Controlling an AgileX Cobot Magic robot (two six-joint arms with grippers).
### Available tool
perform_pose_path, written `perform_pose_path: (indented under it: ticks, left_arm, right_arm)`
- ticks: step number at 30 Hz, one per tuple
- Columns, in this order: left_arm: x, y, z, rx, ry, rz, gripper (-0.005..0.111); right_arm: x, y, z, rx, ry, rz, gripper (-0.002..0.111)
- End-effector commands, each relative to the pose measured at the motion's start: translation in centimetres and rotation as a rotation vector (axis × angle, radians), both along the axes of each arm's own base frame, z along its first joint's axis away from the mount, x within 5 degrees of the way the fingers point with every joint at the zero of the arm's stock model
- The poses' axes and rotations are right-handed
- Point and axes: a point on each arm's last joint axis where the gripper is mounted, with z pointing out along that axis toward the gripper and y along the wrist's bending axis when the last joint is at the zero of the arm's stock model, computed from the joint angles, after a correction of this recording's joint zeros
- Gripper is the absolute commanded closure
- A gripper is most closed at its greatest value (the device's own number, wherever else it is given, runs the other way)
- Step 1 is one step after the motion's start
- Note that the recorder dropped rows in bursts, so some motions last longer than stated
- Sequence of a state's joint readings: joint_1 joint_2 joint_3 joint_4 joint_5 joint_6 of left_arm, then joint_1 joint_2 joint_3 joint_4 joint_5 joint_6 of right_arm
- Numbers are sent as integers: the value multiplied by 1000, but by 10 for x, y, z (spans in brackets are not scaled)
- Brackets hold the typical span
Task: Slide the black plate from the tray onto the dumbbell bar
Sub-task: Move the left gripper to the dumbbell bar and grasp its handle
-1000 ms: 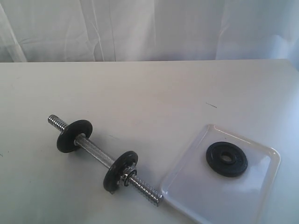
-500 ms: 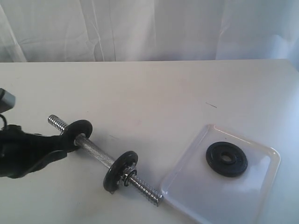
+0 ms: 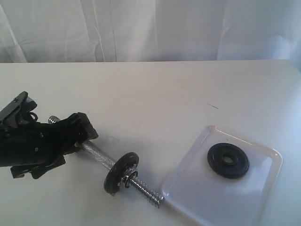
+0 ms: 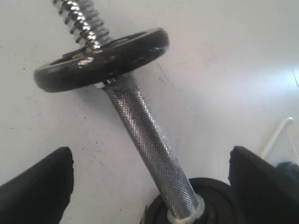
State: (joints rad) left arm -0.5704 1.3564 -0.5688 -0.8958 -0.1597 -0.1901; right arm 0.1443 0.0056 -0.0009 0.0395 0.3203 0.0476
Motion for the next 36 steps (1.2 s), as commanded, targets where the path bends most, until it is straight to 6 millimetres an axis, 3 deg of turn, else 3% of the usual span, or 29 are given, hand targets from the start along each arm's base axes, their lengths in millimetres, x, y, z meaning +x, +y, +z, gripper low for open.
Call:
perform_pose_path:
  ticks: [1,11,18,25,29,32,36]
  left_arm:
    - [9,-8,-11,-60,89,96,17]
    - [32,-28,-33,-80,215,146,17]
    - [45,-39,-35,-95,237,139,17]
    - [48,-40,-48,-87,282,168,20]
    - [47,-41,-54,-97,328,189,33]
    - [46,-41,-55,-97,336,192,59]
    - [46,-42,-56,-91,337,179,84]
  right_arm:
    - [0,0,1,-6,-14,0,108]
    - [0,0,1,-6,-14,0,108]
    - [0,0,1,-6,-14,0,108]
    - [0,0,1,-6,-14,0,108]
    - [0,0,1,-6,-14,0,108]
    - [0,0,1,-6,-14,0,108]
    - [0,0,1,-6,-14,0,108]
